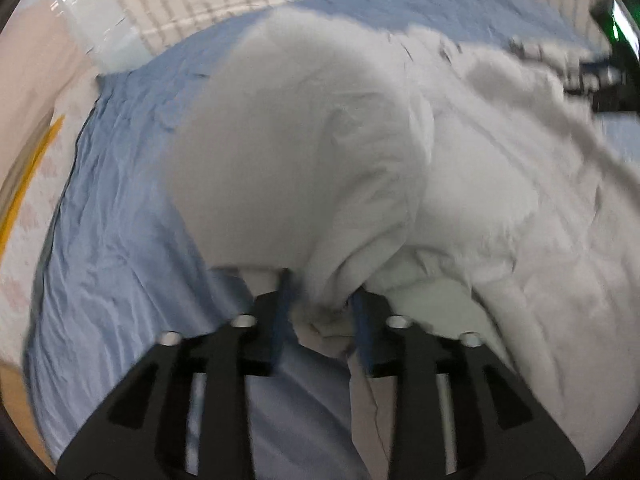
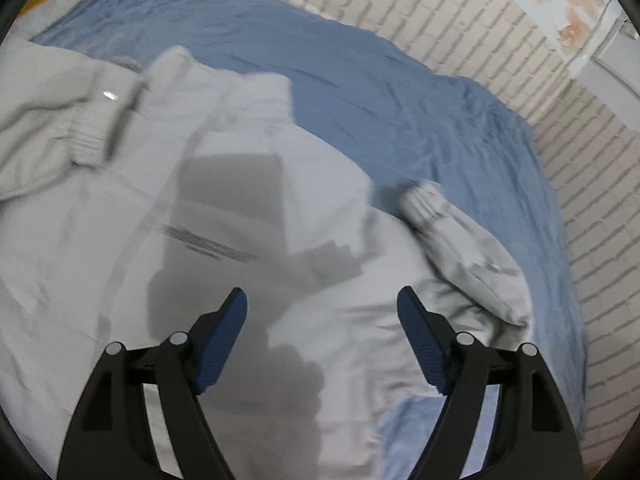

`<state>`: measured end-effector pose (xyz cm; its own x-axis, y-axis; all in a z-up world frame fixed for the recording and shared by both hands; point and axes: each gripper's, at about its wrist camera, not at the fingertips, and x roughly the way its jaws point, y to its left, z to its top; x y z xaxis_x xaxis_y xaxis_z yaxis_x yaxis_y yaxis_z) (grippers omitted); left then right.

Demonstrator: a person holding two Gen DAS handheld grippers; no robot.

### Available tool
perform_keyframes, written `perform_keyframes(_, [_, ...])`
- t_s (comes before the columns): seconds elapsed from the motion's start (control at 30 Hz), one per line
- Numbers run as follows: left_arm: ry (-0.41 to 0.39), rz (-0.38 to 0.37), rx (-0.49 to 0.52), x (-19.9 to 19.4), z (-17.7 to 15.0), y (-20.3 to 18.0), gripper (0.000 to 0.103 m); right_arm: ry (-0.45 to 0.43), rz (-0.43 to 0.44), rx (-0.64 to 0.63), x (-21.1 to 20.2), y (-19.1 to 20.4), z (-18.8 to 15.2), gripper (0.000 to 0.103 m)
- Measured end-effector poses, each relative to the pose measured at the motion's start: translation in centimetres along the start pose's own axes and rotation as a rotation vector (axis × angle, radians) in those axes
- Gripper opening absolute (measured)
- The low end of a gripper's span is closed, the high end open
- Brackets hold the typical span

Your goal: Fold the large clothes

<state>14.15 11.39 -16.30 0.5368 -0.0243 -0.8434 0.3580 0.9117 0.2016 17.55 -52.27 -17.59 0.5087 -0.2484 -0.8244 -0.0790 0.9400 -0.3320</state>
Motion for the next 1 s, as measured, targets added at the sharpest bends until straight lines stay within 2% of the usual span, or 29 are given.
perform_keyframes(0.03, [-0.018,0.004,-0.018,-0.5,0.1,0.5,0.073,-0.011,0.032,0.009,-0.4,0.5,0.7,0.078])
perform_keyframes(0.07, [-0.048,0.02,-0.036,-1.4,0.0,1.0,0.078,-0.016,0.057,0.018,-0.6,1.1,1.0,0.078])
perform_keyframes(0.17, [-0.08,0.03,-0.094,-2.5,-0.2,2.7,0.083,-0.029,0.142,0.045,-0.8,3.1,3.5,0.078])
perform_keyframes(0.23, [-0.08,0.013,-0.194,-2.4,0.0,4.9,0.084,-0.037,0.195,0.056,-0.5,4.7,5.0,0.078])
perform_keyframes(0.3, [-0.066,-0.003,-0.287,-1.0,1.6,6.5,0.084,-0.044,0.231,0.055,-0.2,6.3,6.4,0.078])
perform_keyframes(0.4, [-0.028,-0.047,-0.389,0.9,2.1,9.0,0.083,-0.046,0.271,0.046,0.9,9.1,8.9,0.078])
perform_keyframes(0.47, [0.027,-0.05,-0.392,3.4,3.2,8.9,0.077,-0.032,0.303,0.054,2.2,10.7,10.5,0.078])
perform_keyframes(0.57, [0.055,-0.053,-0.369,5.3,4.1,8.4,0.068,0.003,0.357,0.08,4.1,11.9,12.3,0.078])
perform_keyframes(0.63, [0.067,-0.063,-0.368,6.0,4.5,8.4,0.059,0.059,0.409,0.103,5.9,13.0,12.8,0.077])
perform_keyframes(0.67, [0.077,-0.068,-0.375,6.5,4.6,8.5,0.058,0.082,0.419,0.109,6.8,13.6,12.7,0.072])
perform_keyframes(0.7, [0.082,-0.066,-0.379,6.9,4.7,8.6,0.057,0.1,0.44,0.118,7.4,14.1,12.7,0.052])
perform_keyframes(0.73, [0.082,-0.066,-0.381,7.4,5.1,8.1,0.057,0.114,0.507,0.137,8.0,14.5,12.5,0.039])
perform_keyframes(0.77, [0.082,-0.065,-0.388,7.7,5.2,8.2,0.057,0.12,0.525,0.15,8.1,14.7,12.4,0.034])
perform_keyframes(0.87, [0.087,-0.066,-0.401,8.5,6.3,6.9,0.057,0.081,0.471,0.117,7.3,14.9,12.0,0.016])
perform_keyframes(0.93, [0.089,-0.057,-0.394,8.0,6.2,6.7,0.057,0.07,0.467,0.138,6.6,13.8,11.6,0.011])
perform_keyframes(1.0, [0.089,-0.06,-0.387,7.3,6.3,6.3,0.059,0.038,0.404,0.156,5.3,11.7,10.9,0.008])
